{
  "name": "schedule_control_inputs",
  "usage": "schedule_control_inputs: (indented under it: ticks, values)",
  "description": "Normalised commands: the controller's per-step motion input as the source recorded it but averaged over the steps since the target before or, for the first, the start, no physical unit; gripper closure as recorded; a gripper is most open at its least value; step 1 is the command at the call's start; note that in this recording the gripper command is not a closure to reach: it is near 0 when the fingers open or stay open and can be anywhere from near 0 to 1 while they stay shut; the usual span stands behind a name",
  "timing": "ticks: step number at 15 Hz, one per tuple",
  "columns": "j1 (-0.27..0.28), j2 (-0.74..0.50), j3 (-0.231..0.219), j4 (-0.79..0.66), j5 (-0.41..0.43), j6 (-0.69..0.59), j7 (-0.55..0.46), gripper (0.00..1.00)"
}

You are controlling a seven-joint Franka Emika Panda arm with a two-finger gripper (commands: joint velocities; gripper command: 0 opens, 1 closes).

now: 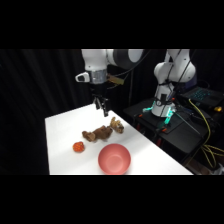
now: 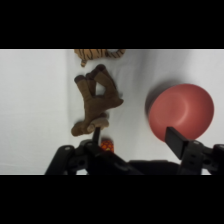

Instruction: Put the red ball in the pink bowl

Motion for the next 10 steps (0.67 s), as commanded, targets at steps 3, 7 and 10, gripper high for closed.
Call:
schedule_control_inputs:
  ticks: [3, 7, 10]
  values:
    - [-0.036, 0.02, 0.025, 0.01, 0.021, 0.01, -0.02, 0.00]
    - [-0.052, 0.15, 0.021, 0.12, 0.068, 0.03, -0.09, 0.00]
    - [-0.065, 0.27, 0.024, 0.29, 0.081, 0.02, -0.15, 0.00]
